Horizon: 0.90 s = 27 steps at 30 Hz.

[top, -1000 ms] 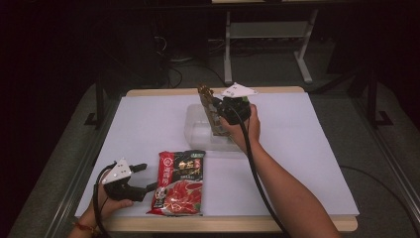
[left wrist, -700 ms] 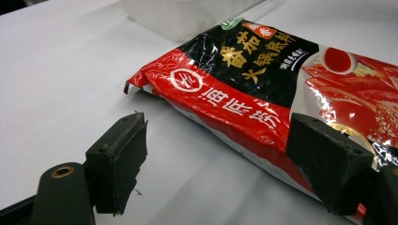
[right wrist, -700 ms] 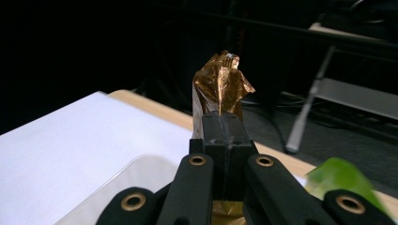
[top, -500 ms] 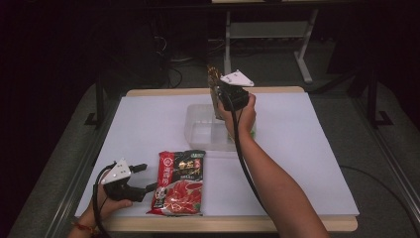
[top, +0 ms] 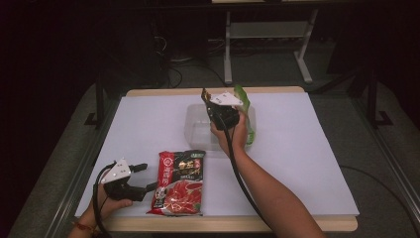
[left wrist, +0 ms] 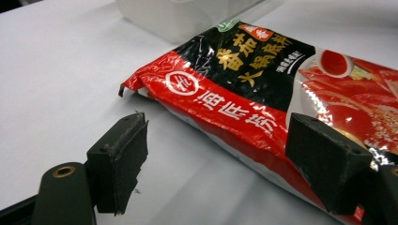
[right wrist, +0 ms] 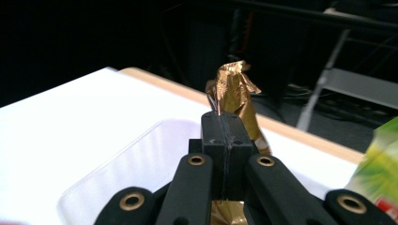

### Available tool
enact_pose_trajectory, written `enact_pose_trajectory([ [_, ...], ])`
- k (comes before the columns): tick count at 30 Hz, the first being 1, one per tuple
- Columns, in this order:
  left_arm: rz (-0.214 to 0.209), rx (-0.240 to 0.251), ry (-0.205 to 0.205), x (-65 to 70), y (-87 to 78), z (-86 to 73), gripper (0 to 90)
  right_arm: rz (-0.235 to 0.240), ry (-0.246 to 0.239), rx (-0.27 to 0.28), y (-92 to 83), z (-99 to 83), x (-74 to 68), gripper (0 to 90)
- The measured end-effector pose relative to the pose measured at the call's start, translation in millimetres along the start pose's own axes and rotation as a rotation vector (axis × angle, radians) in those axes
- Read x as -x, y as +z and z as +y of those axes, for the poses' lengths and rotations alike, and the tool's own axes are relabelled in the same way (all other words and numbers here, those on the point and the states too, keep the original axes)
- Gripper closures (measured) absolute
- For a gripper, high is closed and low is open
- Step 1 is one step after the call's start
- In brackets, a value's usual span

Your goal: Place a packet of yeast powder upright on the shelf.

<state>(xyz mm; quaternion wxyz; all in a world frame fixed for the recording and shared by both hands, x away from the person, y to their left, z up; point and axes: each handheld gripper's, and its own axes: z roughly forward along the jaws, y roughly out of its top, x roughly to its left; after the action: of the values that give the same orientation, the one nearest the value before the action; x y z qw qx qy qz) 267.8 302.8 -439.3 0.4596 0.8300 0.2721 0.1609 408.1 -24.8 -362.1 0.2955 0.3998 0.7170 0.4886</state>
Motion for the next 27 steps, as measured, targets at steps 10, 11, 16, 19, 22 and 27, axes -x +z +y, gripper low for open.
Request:
enact_pose_trajectory([
  [10,0.003,-0.006,0.003,0.7,1.4,0.5,20.8,0.08,-0.064,-0.021,-31.1,-21.6,1.6,89.8],
  [11,0.004,-0.006,0.007,0.5,0.7,0.8,20.8,0.09,-0.068,-0.023,-32.4,-23.2,1.8,89.8],
  [16,0.019,0.012,-0.014,0.4,-1.9,1.2,20.6,0.109,-0.067,-0.014,-41.6,-34.6,1.3,89.8],
  [19,0.033,0.021,-0.033,-1.5,-2.8,1.0,20.5,0.118,-0.091,-0.027,-43.1,-41.1,-1.5,89.7],
  [22,0.039,0.025,-0.041,-1.7,-3.1,0.9,19.6,0.126,-0.097,-0.026,-45.1,-44.9,-4.4,89.6],
  [27,0.058,0.025,-0.048,-2.7,-2.3,1.3,19.4,0.119,-0.092,-0.018,-50.3,-50.3,-0.8,88.3],
])
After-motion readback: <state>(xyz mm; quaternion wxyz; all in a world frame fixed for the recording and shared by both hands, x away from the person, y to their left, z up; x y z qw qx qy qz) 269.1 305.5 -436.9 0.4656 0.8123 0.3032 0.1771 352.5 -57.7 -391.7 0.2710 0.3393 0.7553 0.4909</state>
